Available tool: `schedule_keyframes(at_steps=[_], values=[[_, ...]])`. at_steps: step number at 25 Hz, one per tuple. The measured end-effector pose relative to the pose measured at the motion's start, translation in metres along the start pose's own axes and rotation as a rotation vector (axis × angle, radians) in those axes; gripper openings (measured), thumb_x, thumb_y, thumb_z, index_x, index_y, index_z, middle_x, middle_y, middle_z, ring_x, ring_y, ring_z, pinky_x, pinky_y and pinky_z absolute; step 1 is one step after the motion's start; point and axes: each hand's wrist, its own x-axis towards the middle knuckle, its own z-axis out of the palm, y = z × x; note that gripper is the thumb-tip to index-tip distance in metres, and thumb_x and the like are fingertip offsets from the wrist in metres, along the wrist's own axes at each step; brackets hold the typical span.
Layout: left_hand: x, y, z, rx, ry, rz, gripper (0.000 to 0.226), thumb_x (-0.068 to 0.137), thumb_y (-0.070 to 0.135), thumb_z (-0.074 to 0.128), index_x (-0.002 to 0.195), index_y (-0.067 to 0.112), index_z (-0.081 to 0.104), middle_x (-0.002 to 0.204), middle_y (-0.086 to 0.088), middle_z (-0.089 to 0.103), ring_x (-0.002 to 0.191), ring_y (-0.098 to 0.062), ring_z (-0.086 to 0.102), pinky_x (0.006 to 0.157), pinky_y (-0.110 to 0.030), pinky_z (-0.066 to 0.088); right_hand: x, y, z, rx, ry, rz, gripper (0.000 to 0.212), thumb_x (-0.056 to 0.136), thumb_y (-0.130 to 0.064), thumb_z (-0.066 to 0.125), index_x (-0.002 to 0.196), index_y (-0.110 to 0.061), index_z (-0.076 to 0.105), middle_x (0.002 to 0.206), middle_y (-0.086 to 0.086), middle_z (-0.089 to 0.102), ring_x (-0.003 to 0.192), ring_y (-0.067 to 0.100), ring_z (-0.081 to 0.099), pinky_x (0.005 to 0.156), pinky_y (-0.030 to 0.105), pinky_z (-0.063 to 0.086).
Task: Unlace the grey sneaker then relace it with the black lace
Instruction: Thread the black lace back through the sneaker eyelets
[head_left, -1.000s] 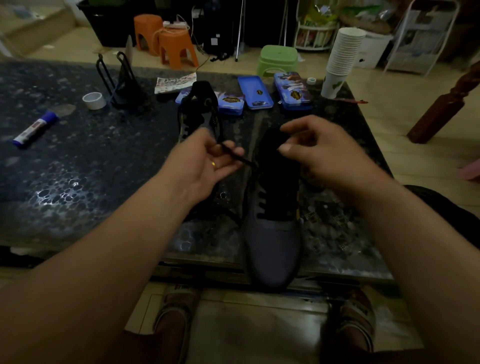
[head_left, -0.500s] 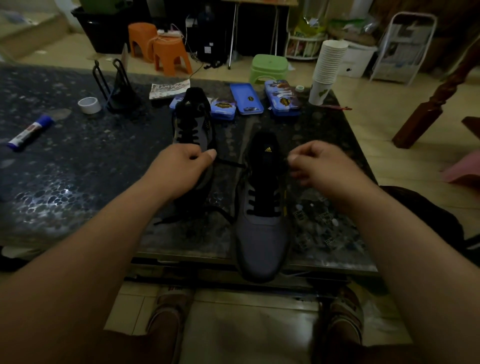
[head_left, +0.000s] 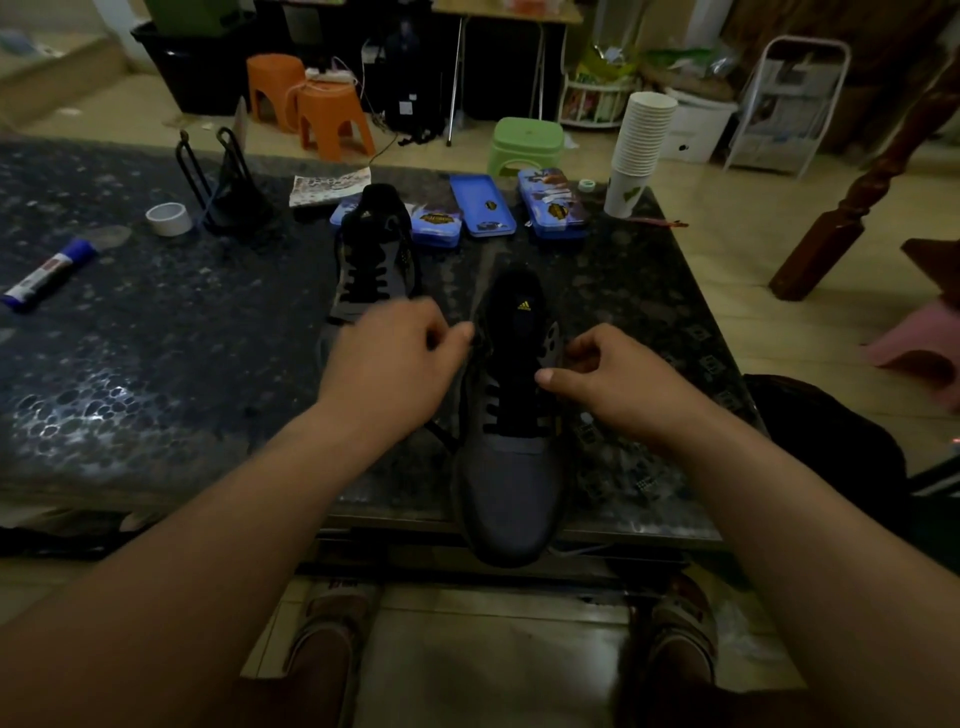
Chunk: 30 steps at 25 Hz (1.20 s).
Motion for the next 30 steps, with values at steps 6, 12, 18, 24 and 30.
schedule_keyframes(at_steps=[6, 12, 18, 24, 30], values=[[-0.007, 0.010, -0.009, -0.560, -0.330, -0.229, 0.013, 0.102, 0.016, 0.059, 0.094, 0.006, 0.061, 0.072, -0.004, 0.073, 0.056, -0.010, 0.063, 0.056, -0.025, 0.048, -0.018, -0.020, 0.000, -0.010, 0.247, -0.178, 0.012, 0.094, -0.034, 0.070, 0.097, -0.023, 0.064, 0.087, -0.010, 0.067, 0.078, 0.005, 0.063, 0.065, 0.026, 0.048], [-0.010, 0.032, -0.036, -0.373, -0.207, 0.160, 0.010, 0.096, 0.023, 0.067, 0.087, 0.026, 0.062, 0.070, 0.006, 0.065, 0.059, -0.003, 0.057, 0.055, -0.022, 0.044, -0.042, -0.061, 0.025, 0.918, -0.316, 0.102, 0.034, 0.106, -0.039, 0.051, 0.106, -0.012, 0.072, 0.087, 0.004, 0.076, 0.077, 0.017, 0.073, 0.068, 0.029, 0.056], [-0.014, 0.033, -0.039, -0.633, -0.249, 0.086, 0.026, 0.104, 0.005, 0.047, 0.108, 0.019, 0.067, 0.084, -0.005, 0.072, 0.066, -0.014, 0.066, 0.063, -0.031, 0.053, -0.047, -0.050, 0.007, 1.193, -0.417, 0.321, 0.019, 0.099, -0.013, 0.048, 0.088, -0.010, 0.063, 0.069, 0.004, 0.066, 0.061, 0.016, 0.068, 0.070, 0.034, 0.063], [-0.005, 0.027, -0.012, -0.122, -0.357, 0.374, 0.015, 0.097, 0.021, 0.067, 0.112, 0.026, 0.069, 0.090, 0.016, 0.058, 0.080, -0.003, 0.055, 0.069, -0.026, 0.039, -0.050, -0.030, -0.019, 1.016, -0.379, 0.235, 0.023, 0.096, -0.009, 0.045, 0.100, -0.009, 0.067, 0.060, -0.002, 0.051, 0.052, 0.011, 0.049, 0.066, 0.031, 0.058], [0.004, 0.011, -0.028, -0.312, -0.254, 0.092, 0.034, 0.099, 0.034, 0.066, 0.077, 0.009, 0.063, 0.060, 0.007, 0.052, 0.050, 0.000, 0.045, 0.053, -0.021, 0.036, -0.030, -0.003, -0.045, 0.918, -0.155, 0.211, 0.020, 0.106, -0.017, 0.049, 0.105, -0.011, 0.068, 0.064, -0.002, 0.051, 0.057, 0.011, 0.055, 0.060, 0.026, 0.054]])
